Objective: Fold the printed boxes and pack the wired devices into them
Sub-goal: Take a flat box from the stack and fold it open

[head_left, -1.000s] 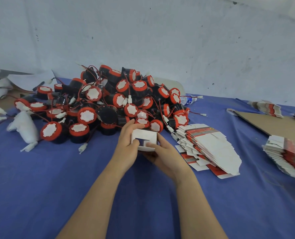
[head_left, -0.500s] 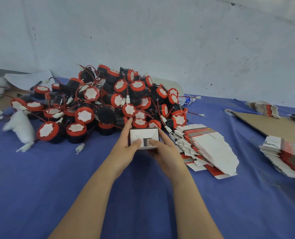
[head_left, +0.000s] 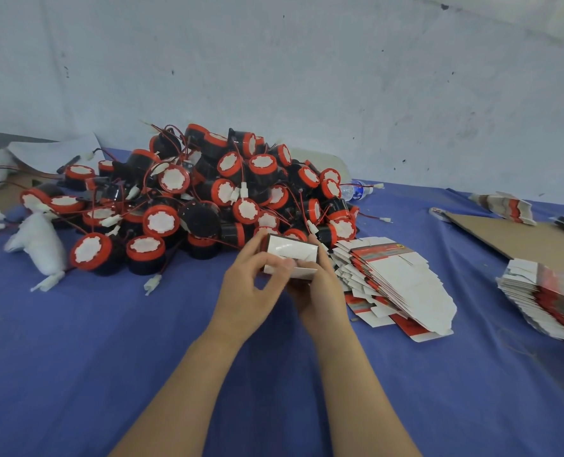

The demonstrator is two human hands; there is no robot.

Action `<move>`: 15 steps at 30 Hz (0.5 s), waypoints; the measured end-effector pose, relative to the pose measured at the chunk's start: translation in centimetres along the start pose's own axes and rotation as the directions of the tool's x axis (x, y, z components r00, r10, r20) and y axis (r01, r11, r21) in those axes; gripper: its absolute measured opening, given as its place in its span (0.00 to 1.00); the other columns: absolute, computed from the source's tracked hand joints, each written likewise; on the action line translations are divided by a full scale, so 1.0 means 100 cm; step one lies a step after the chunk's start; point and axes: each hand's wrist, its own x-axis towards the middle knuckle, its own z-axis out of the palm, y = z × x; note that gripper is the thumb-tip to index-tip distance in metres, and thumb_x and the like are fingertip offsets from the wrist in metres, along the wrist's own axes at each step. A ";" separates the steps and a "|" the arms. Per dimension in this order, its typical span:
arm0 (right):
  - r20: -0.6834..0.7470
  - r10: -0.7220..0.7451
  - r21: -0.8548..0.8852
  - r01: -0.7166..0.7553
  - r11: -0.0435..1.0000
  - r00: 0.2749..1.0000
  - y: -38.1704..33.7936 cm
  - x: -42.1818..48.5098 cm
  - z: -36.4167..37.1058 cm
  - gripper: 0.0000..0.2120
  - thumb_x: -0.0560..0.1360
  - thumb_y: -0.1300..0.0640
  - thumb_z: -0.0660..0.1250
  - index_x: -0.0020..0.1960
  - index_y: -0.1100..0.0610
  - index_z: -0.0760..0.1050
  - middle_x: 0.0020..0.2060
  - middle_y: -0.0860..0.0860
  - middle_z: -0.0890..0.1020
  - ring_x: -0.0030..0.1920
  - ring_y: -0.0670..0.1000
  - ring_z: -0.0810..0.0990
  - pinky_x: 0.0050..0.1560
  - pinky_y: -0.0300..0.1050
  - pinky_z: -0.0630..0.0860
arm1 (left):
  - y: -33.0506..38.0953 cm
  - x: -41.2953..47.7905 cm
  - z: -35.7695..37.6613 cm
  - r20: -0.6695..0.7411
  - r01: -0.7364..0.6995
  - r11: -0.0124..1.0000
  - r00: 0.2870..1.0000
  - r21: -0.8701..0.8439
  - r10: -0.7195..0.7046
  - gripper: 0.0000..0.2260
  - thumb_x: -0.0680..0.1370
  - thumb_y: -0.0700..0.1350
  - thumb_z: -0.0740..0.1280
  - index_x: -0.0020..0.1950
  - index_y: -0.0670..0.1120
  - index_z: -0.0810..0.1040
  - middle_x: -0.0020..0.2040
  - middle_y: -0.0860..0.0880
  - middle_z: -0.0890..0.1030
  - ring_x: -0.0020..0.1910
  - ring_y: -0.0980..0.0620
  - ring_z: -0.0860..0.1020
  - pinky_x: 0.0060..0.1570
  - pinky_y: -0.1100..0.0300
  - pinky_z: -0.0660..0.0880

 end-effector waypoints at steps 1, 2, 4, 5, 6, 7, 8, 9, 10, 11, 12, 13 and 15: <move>0.015 0.002 -0.005 -0.002 1.000 1.000 0.000 0.001 -0.002 0.26 0.75 0.73 0.57 0.46 0.43 0.82 0.50 0.56 0.85 0.50 0.55 0.83 0.45 0.46 0.81 | -0.001 -0.001 0.000 0.016 -0.020 0.998 1.000 0.052 0.019 0.16 0.71 0.64 0.64 0.43 0.53 0.81 0.70 0.63 0.66 0.68 0.69 0.64 0.61 0.71 0.67; 0.029 -0.005 -0.013 0.005 1.000 1.000 -0.001 0.001 -0.002 0.27 0.74 0.73 0.57 0.46 0.43 0.83 0.48 0.55 0.85 0.49 0.55 0.84 0.43 0.45 0.81 | -0.003 -0.001 0.000 0.008 -0.029 0.995 1.000 0.098 0.028 0.17 0.71 0.64 0.64 0.43 0.52 0.81 0.71 0.62 0.66 0.67 0.71 0.63 0.61 0.72 0.67; 0.054 -0.035 -0.056 0.038 0.998 0.998 0.001 0.001 0.001 0.24 0.77 0.70 0.56 0.50 0.43 0.81 0.48 0.52 0.85 0.47 0.52 0.84 0.44 0.45 0.81 | -0.004 0.000 0.000 -0.066 -0.035 0.989 0.997 0.142 0.045 0.08 0.76 0.55 0.65 0.45 0.51 0.78 0.68 0.61 0.67 0.63 0.72 0.66 0.59 0.72 0.68; 0.063 -0.047 -0.087 0.052 0.995 0.997 0.004 0.002 0.003 0.20 0.80 0.65 0.56 0.56 0.44 0.79 0.51 0.52 0.84 0.49 0.51 0.83 0.46 0.45 0.81 | -0.005 0.001 -0.001 -0.132 -0.013 0.991 0.991 0.135 0.031 0.03 0.78 0.50 0.66 0.48 0.52 0.76 0.67 0.60 0.68 0.63 0.68 0.68 0.58 0.68 0.70; 0.072 -0.053 -0.138 0.063 0.988 0.996 0.006 0.000 0.008 0.15 0.82 0.58 0.57 0.63 0.45 0.75 0.55 0.51 0.82 0.52 0.50 0.82 0.49 0.46 0.81 | -0.006 0.003 -0.001 -0.197 0.011 0.993 0.980 0.116 0.013 0.04 0.79 0.46 0.66 0.52 0.52 0.73 0.65 0.58 0.70 0.63 0.61 0.70 0.57 0.63 0.73; 0.081 -0.065 -0.219 0.081 0.972 0.995 0.010 -0.001 0.011 0.15 0.82 0.52 0.58 0.68 0.45 0.71 0.59 0.50 0.80 0.56 0.50 0.80 0.54 0.47 0.79 | -0.007 0.004 -0.002 -0.250 0.037 0.996 0.968 0.076 -0.017 0.10 0.79 0.43 0.66 0.57 0.53 0.70 0.63 0.56 0.71 0.63 0.56 0.72 0.55 0.62 0.75; 0.099 -0.078 -0.328 0.107 0.939 0.992 0.013 -0.002 0.013 0.17 0.81 0.49 0.58 0.70 0.44 0.67 0.61 0.48 0.78 0.58 0.47 0.79 0.58 0.46 0.78 | -0.007 0.005 -0.002 -0.284 0.079 0.997 0.956 0.018 -0.071 0.16 0.79 0.42 0.66 0.63 0.54 0.67 0.63 0.56 0.70 0.62 0.55 0.73 0.54 0.65 0.75; 0.121 -0.114 -0.431 0.156 0.889 0.986 0.017 -0.002 0.013 0.17 0.81 0.50 0.59 0.69 0.42 0.65 0.61 0.45 0.77 0.58 0.43 0.78 0.58 0.41 0.77 | -0.007 0.006 -0.003 -0.298 0.135 0.990 0.944 -0.049 -0.144 0.22 0.79 0.42 0.66 0.69 0.54 0.62 0.65 0.57 0.68 0.61 0.58 0.72 0.51 0.71 0.73; 0.128 -0.157 -0.482 0.199 0.853 0.979 0.020 -0.002 0.014 0.17 0.81 0.53 0.60 0.67 0.39 0.64 0.60 0.43 0.76 0.58 0.40 0.77 0.56 0.35 0.76 | -0.006 0.007 -0.003 -0.287 0.207 0.972 0.930 -0.109 -0.230 0.28 0.79 0.42 0.66 0.74 0.53 0.58 0.67 0.58 0.65 0.61 0.60 0.70 0.49 0.75 0.71; 0.128 -0.184 -0.492 0.223 0.842 0.975 0.022 -0.003 0.014 0.19 0.80 0.56 0.61 0.66 0.38 0.63 0.59 0.41 0.76 0.56 0.37 0.76 0.52 0.31 0.76 | -0.006 0.007 -0.002 -0.261 0.266 0.950 0.917 -0.160 -0.301 0.30 0.79 0.42 0.66 0.76 0.52 0.56 0.69 0.58 0.64 0.61 0.61 0.70 0.49 0.76 0.70; 0.125 -0.202 -0.494 0.238 0.836 0.971 0.023 -0.003 0.013 0.20 0.80 0.58 0.61 0.65 0.37 0.63 0.58 0.39 0.76 0.55 0.35 0.76 0.49 0.29 0.75 | -0.008 0.008 -0.002 -0.228 0.302 0.933 0.912 -0.194 -0.342 0.28 0.79 0.41 0.66 0.76 0.51 0.59 0.70 0.56 0.67 0.61 0.59 0.71 0.52 0.73 0.70; 0.122 -0.210 -0.493 0.243 0.835 0.970 0.024 -0.003 0.013 0.21 0.80 0.60 0.61 0.64 0.38 0.63 0.56 0.37 0.75 0.53 0.33 0.76 0.47 0.27 0.74 | -0.008 0.008 -0.001 -0.196 0.329 0.920 0.908 -0.212 -0.370 0.25 0.79 0.40 0.65 0.74 0.50 0.64 0.68 0.53 0.72 0.61 0.57 0.74 0.54 0.67 0.72; 0.114 -0.225 -0.484 0.251 0.838 0.968 0.023 -0.005 0.015 0.22 0.79 0.64 0.60 0.62 0.38 0.66 0.53 0.33 0.75 0.51 0.30 0.76 0.46 0.27 0.74 | -0.006 0.007 0.002 -0.168 0.349 0.905 0.904 -0.243 -0.394 0.22 0.79 0.38 0.63 0.72 0.50 0.68 0.63 0.50 0.77 0.58 0.54 0.76 0.54 0.62 0.74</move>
